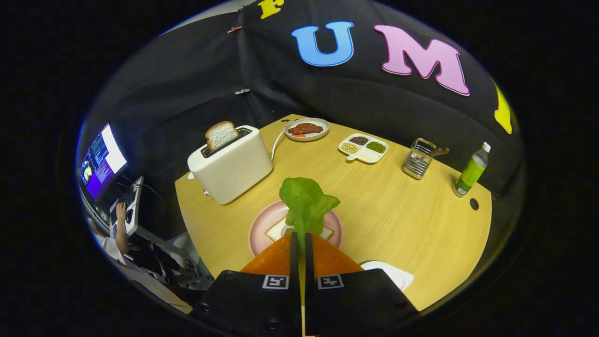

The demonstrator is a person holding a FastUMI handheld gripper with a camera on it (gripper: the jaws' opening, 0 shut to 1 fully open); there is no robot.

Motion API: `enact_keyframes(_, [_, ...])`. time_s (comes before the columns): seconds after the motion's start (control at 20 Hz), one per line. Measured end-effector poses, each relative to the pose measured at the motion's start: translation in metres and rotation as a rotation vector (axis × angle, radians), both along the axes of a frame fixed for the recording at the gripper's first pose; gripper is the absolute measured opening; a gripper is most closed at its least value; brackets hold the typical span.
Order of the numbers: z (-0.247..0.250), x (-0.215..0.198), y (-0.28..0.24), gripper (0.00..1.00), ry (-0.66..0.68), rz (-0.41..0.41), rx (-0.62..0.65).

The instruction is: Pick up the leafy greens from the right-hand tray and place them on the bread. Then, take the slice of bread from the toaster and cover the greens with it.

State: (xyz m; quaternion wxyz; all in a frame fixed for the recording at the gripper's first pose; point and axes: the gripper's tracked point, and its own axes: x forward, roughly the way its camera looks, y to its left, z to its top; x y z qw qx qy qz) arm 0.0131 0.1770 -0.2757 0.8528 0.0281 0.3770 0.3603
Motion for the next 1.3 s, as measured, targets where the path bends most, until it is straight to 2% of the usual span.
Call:
enact_keyframes(0.3, [-0.016,0.004,0.045,0.08,0.051,0.049,-0.007])
enact_keyframes(0.5, [-0.04,0.018,0.047,0.08,0.055,0.009,-0.072])
enact_keyframes(0.7, [-0.051,0.026,0.045,0.89,0.023,-0.046,-0.141])
enact_keyframes(0.75, [-0.047,0.026,0.045,0.96,0.006,-0.053,-0.141])
enact_keyframes(1.1, [0.033,0.031,0.038,0.99,-0.188,-0.166,-0.029])
enact_keyframes(1.3, [0.105,0.026,0.035,0.99,-0.377,-0.171,0.03])
